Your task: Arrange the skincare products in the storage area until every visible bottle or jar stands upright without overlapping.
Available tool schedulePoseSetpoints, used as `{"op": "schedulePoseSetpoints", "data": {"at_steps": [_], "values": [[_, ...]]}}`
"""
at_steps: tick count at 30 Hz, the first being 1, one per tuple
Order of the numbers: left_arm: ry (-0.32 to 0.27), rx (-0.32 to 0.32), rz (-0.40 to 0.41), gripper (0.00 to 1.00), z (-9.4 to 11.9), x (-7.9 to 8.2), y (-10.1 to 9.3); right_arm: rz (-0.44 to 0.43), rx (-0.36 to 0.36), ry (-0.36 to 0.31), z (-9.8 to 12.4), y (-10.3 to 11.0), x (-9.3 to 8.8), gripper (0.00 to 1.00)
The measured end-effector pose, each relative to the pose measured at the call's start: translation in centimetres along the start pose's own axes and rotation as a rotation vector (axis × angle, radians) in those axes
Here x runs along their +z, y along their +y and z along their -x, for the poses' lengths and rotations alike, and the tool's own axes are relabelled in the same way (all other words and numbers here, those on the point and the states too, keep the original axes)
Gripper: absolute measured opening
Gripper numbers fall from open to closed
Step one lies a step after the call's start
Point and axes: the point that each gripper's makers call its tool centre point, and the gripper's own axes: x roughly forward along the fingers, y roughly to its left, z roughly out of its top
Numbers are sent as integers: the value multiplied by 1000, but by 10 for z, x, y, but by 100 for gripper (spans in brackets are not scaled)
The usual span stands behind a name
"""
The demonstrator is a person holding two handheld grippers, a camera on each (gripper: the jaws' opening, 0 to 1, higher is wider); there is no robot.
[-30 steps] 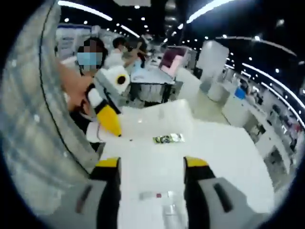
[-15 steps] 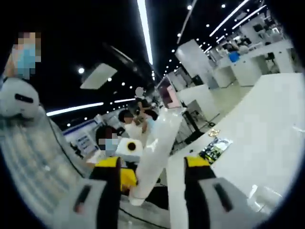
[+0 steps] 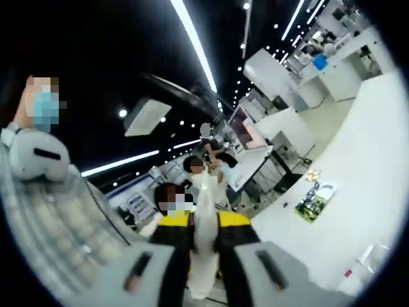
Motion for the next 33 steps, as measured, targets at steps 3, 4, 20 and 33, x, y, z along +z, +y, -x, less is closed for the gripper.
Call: {"op": "schedulePoseSetpoints", "data": {"at_steps": [3, 4, 20, 33], "values": [[-3, -1, -5, 21, -4, 5, 2, 10, -14, 3, 2, -3, 6, 10], [0, -3, -8, 21, -5, 5, 3, 14, -23, 8, 2, -5, 7, 10], [-84, 44, -2, 30, 14, 46, 50, 242, -164, 184, -44, -27, 28, 8], [-7, 210, 21, 35, 64, 30, 101, 337, -259, 253, -66, -62, 14, 8]]}}
